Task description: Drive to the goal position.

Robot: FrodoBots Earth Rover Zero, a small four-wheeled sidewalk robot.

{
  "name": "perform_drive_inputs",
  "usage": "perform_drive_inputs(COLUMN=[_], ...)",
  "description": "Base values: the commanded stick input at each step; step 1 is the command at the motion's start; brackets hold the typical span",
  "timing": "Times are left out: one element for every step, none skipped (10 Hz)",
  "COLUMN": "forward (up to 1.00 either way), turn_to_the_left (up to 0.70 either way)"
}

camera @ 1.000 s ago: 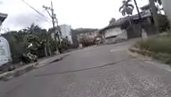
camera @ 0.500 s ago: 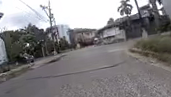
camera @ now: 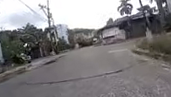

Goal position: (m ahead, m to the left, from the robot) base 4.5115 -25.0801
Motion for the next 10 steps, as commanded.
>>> perform_drive_inputs(forward=[1.00,1.00,1.00,1.00,1.00,1.00,1.00,1.00,1.00,1.00], turn_to_the_left=[0.09,0.09,0.04,-0.27,-0.31,-0.31,-0.18,-0.03,-0.29,-0.30])
